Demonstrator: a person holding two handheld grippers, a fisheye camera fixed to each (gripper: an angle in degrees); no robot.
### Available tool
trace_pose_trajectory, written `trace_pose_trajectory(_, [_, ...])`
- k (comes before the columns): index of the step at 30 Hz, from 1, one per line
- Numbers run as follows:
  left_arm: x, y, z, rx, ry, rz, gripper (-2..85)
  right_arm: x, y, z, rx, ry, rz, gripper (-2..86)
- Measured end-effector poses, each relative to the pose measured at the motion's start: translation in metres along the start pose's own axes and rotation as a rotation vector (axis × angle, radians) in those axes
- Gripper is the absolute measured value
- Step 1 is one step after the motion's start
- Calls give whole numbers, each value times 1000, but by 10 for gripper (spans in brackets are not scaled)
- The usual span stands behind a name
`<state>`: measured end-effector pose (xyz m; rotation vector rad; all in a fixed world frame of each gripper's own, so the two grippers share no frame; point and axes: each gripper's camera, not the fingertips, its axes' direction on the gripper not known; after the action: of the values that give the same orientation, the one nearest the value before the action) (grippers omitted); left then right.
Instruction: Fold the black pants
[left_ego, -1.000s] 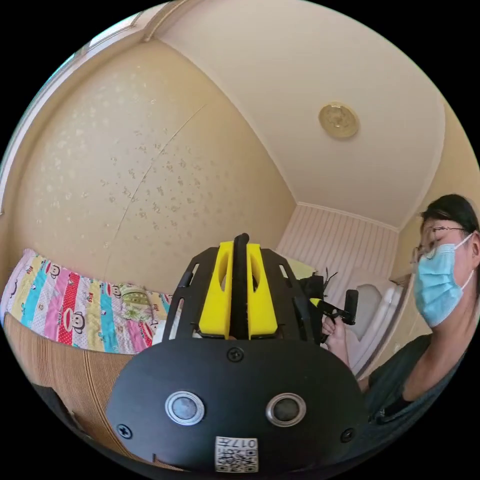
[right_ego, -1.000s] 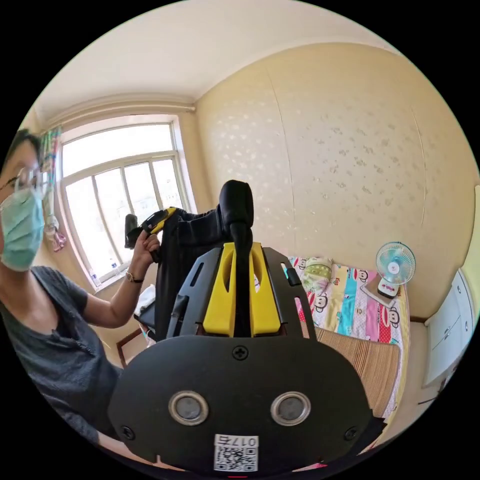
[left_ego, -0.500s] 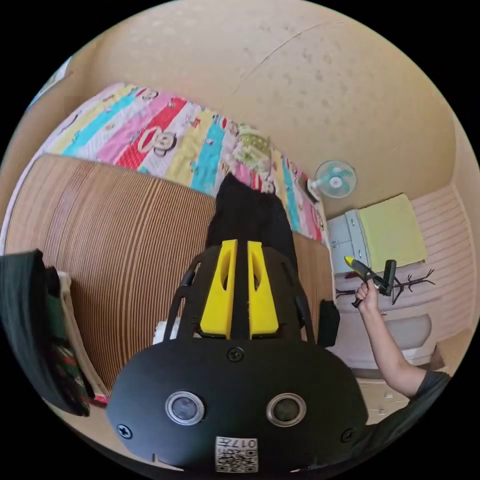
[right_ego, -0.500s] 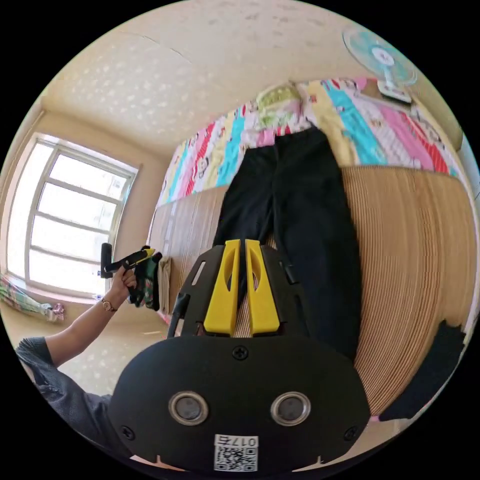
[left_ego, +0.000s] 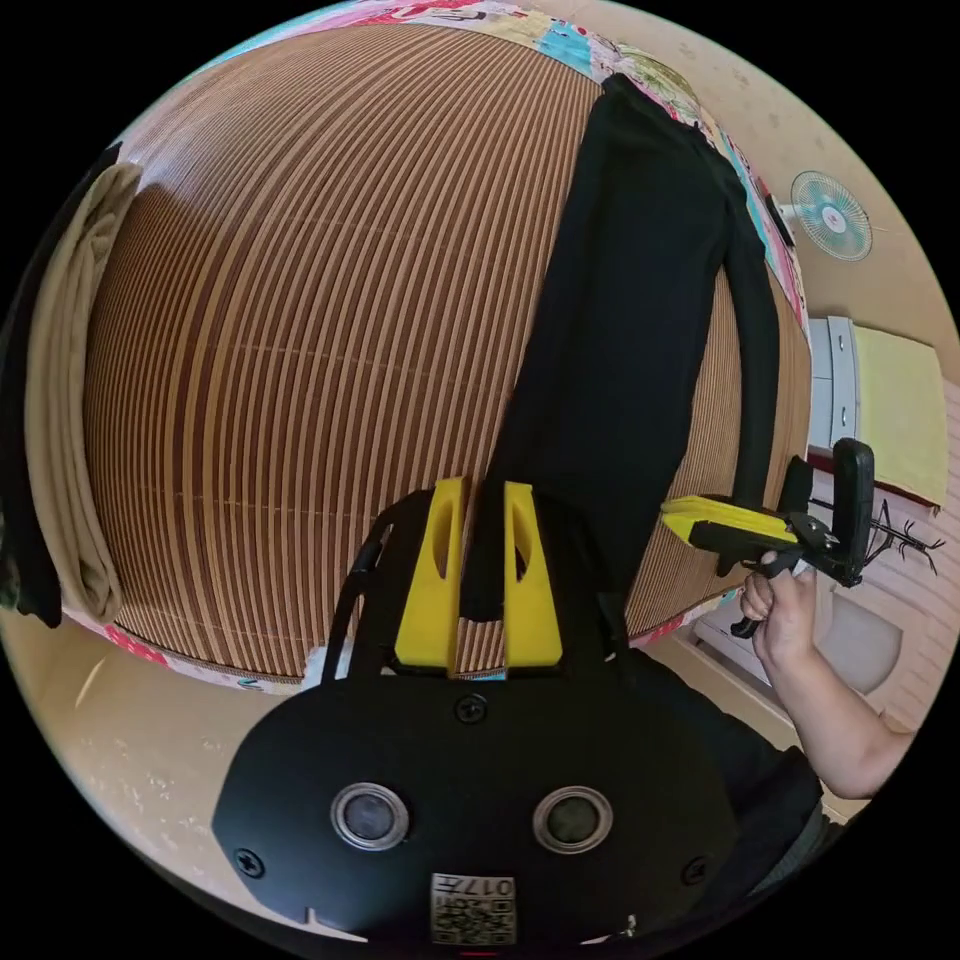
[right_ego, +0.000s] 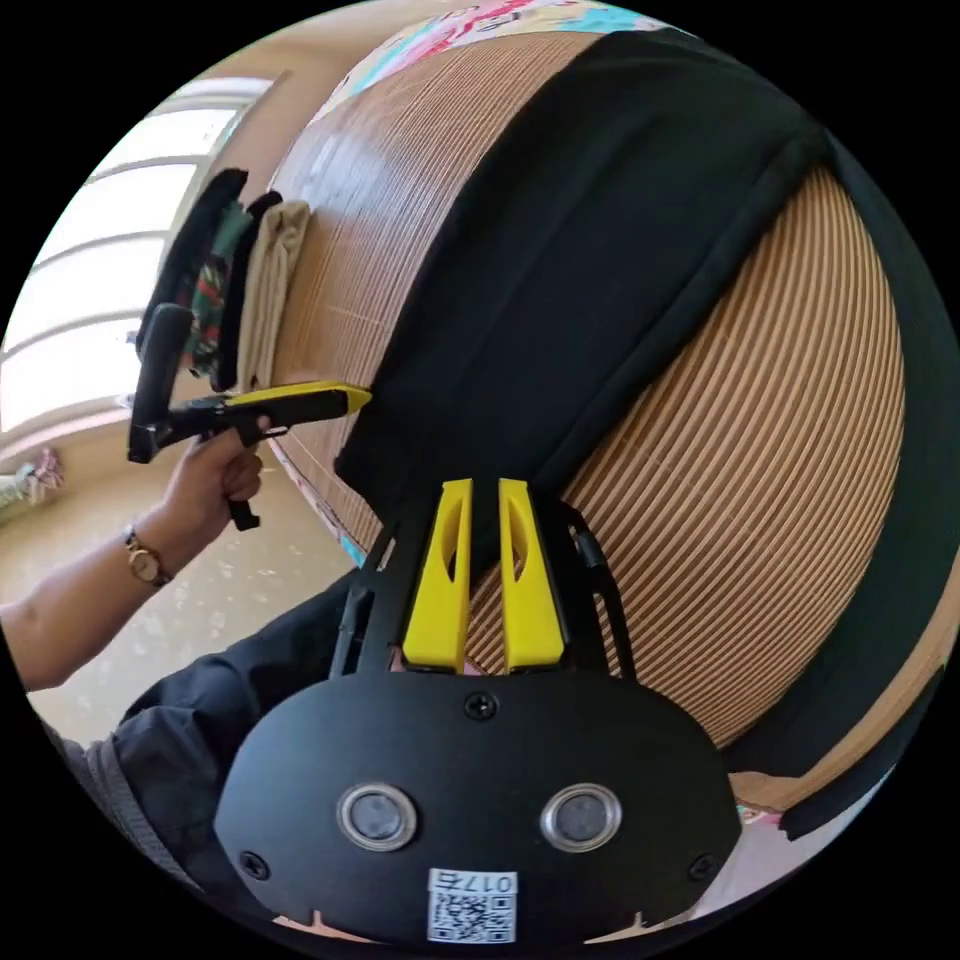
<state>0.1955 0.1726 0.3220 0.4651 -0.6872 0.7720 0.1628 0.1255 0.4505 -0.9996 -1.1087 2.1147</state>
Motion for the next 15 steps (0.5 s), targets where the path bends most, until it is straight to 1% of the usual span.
trace_pose_trajectory(1, [-1,0,-5,5,-5,1,53,-15,-3,5,-62,113,-23,22])
trace_pose_trajectory(2, [-3,-1,-13,-6,-17,3,40,-28,-1,8,-105,185,-50,16])
trace_pose_trajectory(4, [-5,-1,-22,-66,14,9,16,-44,13,-3,-96,241,-82,10])
trace_pose_trajectory(5, [-7,3,-32,-80,4,4,1,-51,23,-9,-122,225,-83,8])
trace_pose_trajectory(6, [-9,7,-37,-136,-55,-16,-3,-53,29,-10,-150,193,-85,7])
trace_pose_trajectory(8, [-13,19,-40,-219,-114,-3,-7,-55,54,-8,-280,-15,-93,6])
trace_pose_trajectory(10, [-19,33,-51,-234,-95,-15,-7,-44,75,-38,-217,-84,-30,5])
trace_pose_trajectory(12, [-30,47,-67,-259,-35,-45,-5,-17,97,-85,-97,-153,84,5])
trace_pose_trajectory(13, [-32,51,-72,-251,-18,-52,-4,6,115,-123,13,-176,143,5])
trace_pose_trajectory(14, [-35,55,-84,-229,14,-64,-2,31,132,-159,97,-131,207,5])
trace_pose_trajectory(15, [-38,56,-96,-205,38,-73,1,45,140,-177,126,-83,247,5])
